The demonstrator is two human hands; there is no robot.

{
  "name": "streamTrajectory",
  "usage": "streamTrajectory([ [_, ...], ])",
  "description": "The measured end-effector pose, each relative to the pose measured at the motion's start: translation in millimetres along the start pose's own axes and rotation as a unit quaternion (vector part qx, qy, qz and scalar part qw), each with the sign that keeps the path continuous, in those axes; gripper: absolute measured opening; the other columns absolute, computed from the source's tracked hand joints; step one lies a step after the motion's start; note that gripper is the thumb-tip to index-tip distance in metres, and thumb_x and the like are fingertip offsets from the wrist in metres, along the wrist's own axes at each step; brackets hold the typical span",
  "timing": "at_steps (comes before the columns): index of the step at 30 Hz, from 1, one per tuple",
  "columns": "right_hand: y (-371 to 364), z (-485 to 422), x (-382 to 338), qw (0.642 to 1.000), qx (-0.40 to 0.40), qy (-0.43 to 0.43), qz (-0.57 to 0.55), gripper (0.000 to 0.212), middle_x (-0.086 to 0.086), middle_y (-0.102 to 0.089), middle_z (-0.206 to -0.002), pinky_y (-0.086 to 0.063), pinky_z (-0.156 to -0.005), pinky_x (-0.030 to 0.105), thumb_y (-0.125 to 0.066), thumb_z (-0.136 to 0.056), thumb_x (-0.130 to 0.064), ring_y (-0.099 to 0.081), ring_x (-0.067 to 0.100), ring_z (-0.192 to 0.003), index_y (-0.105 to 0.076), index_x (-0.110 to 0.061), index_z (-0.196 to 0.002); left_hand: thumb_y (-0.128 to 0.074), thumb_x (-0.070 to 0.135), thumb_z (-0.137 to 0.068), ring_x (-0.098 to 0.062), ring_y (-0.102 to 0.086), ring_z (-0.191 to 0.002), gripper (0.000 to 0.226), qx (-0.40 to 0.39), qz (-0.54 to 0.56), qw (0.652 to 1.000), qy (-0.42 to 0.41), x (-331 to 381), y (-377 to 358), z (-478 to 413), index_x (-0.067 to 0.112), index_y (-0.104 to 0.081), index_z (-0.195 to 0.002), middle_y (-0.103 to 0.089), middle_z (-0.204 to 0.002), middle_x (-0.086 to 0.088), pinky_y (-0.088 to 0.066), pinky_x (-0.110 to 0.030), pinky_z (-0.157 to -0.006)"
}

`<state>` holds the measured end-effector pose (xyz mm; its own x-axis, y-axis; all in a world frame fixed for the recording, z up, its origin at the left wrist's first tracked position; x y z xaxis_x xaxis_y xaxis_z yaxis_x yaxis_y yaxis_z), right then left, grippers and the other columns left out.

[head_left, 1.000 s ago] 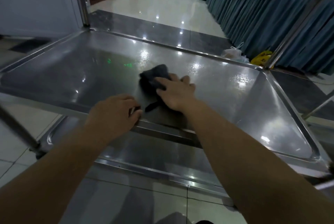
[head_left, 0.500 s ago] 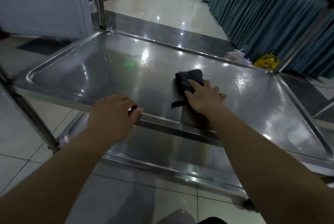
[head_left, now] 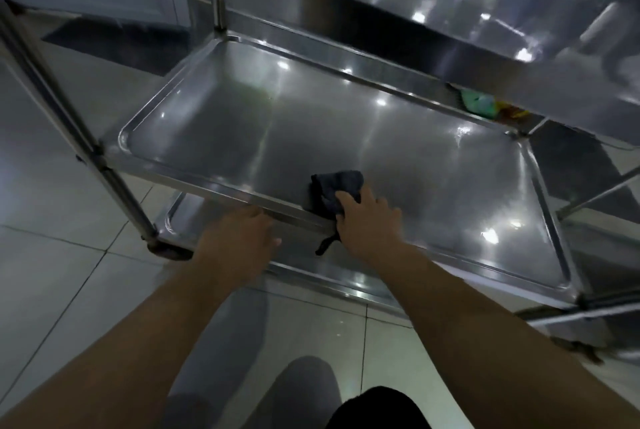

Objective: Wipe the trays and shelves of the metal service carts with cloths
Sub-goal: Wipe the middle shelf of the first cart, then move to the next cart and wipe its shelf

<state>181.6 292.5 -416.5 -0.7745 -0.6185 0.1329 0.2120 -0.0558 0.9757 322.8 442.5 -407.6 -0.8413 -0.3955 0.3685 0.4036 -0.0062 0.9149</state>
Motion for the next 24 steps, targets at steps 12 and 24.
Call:
streamTrajectory([
  [12,133,106,-23,0.957,-0.230,0.046,-0.173,0.034,0.007,-0.059,-0.118,-0.045,-0.081,0.034,-0.045,-0.091,-0.030,-0.055,0.028,-0.104,-0.052,-0.023,-0.124,-0.048,0.039,-0.093,-0.021,-0.047,-0.121,0.041,-0.090,0.060,0.989,0.105,21,129,128,0.027,-0.048,-0.131,-0.043,-0.139,0.003,-0.041,-0.034,-0.093],
  [24,278,182,-142,0.954,-0.198,0.135,-0.182,0.044,-0.001,-0.048,-0.129,-0.034,-0.098,0.049,-0.043,-0.093,-0.046,-0.050,0.026,-0.114,-0.035,-0.043,-0.135,-0.052,0.049,-0.088,-0.013,-0.055,-0.106,0.035,0.010,0.178,0.965,0.195,-33,274,248,0.033,-0.057,-0.119,-0.056,-0.124,0.009,-0.045,-0.032,-0.087],
])
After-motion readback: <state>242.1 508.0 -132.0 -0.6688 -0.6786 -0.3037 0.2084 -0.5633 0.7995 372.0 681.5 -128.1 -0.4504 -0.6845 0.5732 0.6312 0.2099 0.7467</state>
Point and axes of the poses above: each hand's wrist, its own z-axis away from the middle knuckle, its own y-axis out of the back of the hand, x = y × z, the point moved 3 cm from there along -z, towards the middle knuckle
